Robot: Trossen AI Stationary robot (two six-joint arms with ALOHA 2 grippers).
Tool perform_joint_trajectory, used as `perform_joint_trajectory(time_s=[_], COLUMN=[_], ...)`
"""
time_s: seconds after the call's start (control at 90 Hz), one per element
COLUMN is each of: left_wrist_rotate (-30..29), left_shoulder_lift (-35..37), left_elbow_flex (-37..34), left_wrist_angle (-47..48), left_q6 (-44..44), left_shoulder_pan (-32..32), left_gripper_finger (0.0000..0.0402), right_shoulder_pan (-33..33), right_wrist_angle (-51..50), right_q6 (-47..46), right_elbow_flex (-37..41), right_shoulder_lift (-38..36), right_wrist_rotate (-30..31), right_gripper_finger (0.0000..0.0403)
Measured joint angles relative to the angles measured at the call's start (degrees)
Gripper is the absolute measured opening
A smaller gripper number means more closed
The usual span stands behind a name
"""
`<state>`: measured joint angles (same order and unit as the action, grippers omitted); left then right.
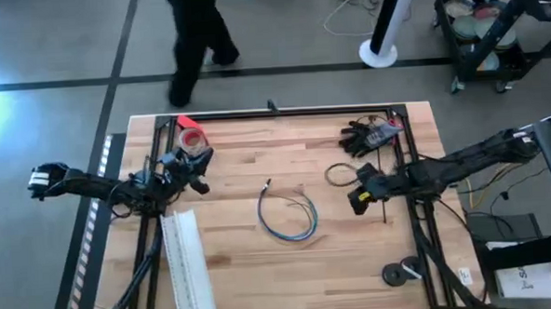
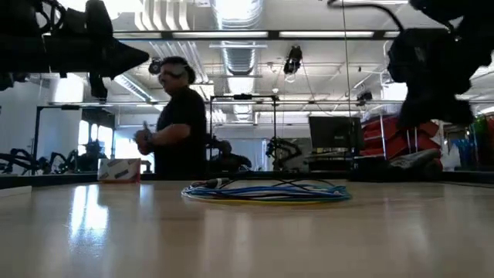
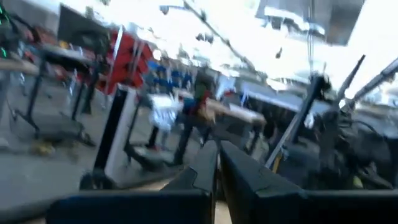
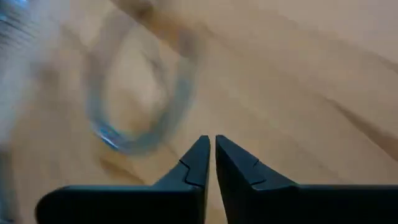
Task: Ziptie cables
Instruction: Put a zip tie on the cables
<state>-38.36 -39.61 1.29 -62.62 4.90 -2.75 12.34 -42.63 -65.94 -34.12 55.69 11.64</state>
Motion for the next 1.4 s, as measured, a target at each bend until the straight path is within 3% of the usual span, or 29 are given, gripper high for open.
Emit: perform_joint_trajectory(time_s=[0.078, 0.167, 0.289, 0.5, 0.622, 0.978, 1.189, 1.4], left_wrist_rotate=[0.0, -0.1, 0.0, 0.0, 0.0, 0.0, 0.1, 0.6], left_shoulder_lift=[-0.6, -1.4, -3.6, -9.8, -14.8, -28.3, -31.5, -31.5], left_elbow_flex=[1.8, 4.8, 10.0, 19.5, 23.4, 30.7, 32.9, 33.6], left_wrist_angle=[-0.9, 3.8, 11.9, 24.1, 29.3, 31.2, 34.5, 38.1], left_q6=[-3.1, -4.1, -6.8, -7.4, -7.4, -7.0, -6.7, -3.7], left_shoulder_pan=[0.7, 0.9, 1.2, 1.2, 1.2, 1.1, 1.1, 0.8], left_gripper_finger=[0.0007, 0.0007, 0.0007, 0.0007, 0.0007, 0.0007, 0.0007, 0.0007], right_shoulder_pan=[1.3, 2.9, 6.2, 11.2, 12.1, 12.0, 12.0, 12.0], right_wrist_angle=[-14.0, -21.2, -20.9, -21.1, -20.6, -10.7, -4.6, -4.1], right_q6=[-4.1, -6.9, -9.4, -15.4, -18.8, -29.0, -30.3, -27.8], right_elbow_flex=[-6.2, -10.4, -11.4, -9.7, -7.9, 1.3, 5.7, 5.1], right_shoulder_lift=[5.6, 11.2, 17.2, 23.3, 23.1, 16.7, 15.7, 16.1], right_wrist_rotate=[-3.0, -10.0, -17.2, -20.7, -19.9, -19.4, -20.1, -20.2], right_gripper_finger=[0.0055, 0.0087, 0.013, 0.016, 0.0151, 0.0092, 0.0067, 0.0039])
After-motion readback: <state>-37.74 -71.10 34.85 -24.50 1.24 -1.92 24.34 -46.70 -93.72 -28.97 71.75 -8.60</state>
